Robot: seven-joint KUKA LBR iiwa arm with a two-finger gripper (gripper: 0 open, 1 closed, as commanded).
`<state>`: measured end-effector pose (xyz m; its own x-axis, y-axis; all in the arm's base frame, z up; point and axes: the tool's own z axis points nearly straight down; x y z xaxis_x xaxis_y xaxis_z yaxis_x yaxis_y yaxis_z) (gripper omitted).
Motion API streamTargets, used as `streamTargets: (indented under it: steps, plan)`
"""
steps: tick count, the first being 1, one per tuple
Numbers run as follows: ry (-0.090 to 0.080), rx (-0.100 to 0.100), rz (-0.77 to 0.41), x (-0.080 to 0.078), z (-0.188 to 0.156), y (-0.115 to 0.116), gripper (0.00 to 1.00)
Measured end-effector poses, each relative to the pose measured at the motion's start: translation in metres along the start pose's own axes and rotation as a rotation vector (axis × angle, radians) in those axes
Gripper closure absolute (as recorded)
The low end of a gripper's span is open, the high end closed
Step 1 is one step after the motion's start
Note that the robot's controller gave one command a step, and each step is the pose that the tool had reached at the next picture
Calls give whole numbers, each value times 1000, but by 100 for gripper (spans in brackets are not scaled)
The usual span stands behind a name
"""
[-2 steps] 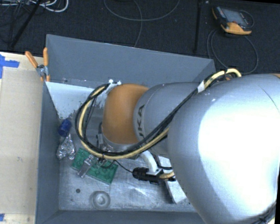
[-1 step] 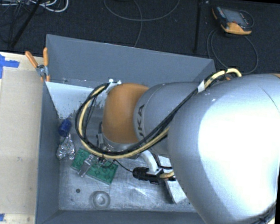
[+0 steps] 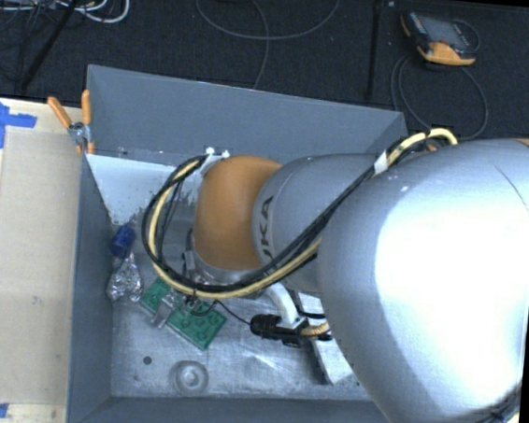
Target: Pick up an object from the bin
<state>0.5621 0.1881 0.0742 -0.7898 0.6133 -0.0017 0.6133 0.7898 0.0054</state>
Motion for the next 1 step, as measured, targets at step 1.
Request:
streamTargets:
  steps: [1]
  plan:
    - [1, 4, -1, -1, -34, 0, 100]
